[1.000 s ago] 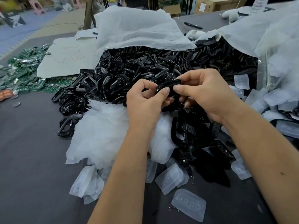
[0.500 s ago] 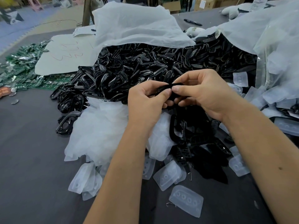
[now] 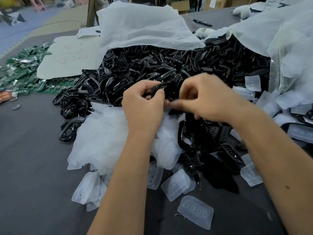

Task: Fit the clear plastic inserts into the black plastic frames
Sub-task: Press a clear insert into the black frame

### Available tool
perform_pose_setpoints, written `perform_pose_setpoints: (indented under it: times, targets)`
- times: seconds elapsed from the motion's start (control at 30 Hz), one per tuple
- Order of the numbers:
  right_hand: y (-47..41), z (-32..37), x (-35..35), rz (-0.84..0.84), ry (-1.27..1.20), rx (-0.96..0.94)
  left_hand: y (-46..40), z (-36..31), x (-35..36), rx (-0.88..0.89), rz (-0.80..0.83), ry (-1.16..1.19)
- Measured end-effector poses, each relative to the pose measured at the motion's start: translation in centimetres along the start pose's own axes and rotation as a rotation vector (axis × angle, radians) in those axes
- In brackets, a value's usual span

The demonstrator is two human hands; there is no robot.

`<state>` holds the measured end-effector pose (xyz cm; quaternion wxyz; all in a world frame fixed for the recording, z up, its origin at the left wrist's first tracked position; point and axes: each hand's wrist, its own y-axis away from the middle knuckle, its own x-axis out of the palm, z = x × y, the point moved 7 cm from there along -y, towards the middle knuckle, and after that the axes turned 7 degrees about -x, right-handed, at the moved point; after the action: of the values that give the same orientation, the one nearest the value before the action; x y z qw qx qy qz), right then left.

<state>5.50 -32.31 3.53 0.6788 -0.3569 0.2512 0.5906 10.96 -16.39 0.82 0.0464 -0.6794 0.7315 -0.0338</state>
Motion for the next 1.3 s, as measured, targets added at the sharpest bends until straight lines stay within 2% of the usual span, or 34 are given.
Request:
perform_pose_setpoints:
  times: [0.07,0.1,0.2,0.37,0.6,0.7,0.87,0.97,1.13,1.3]
  targets:
    - [0.3,0.9,1.9,0.268,0.087,-0.029,0.1,-0.4,-0.2,0.048,-0.05,-0.057]
    - [0.5,1.2,2.4,0.321,0.128,-0.036,0.1,-0.6,-0.2,0.07,-0.063,-0.081]
    - [0.4,1.8,2.8,0.341,0.24,-0.071,0.1,-0.7,-0.2,0.076,-0.069,-0.089]
    - [0.5,1.8,2.9,0.366,0.169,-0.104,0.2,-0.4,0.0,0.042,-0.031,-0.074]
    - [0.3,0.2,1.5,0.24,-0.152,-0.118,0.2,-0.2,0.1,0.019,0.001,-0.028]
    - [0.6,-0.3,1.2,0.171,-0.186,-0.134,0.3,-0.2,0.0,0.027,-0.021,-0.065]
    - [1.8,-2.0,-0.3,-0.127,-0.399,-0.112,0.9,-0.2,-0.2,0.04,-0.032,-0.109]
    - [2.8,-3.3,0.1,-0.246,-0.588,-0.048,1.1,0.0,0.0,0.045,-0.007,-0.117]
    - [3.2,-3.6,0.4,-0.343,-0.769,-0.029,1.5,0.0,-0.1,0.065,0.018,-0.128]
    - [3.3,-3.7,0.5,-0.356,-0.795,-0.037,1.8,0.3,0.0,0.055,0.057,-0.127]
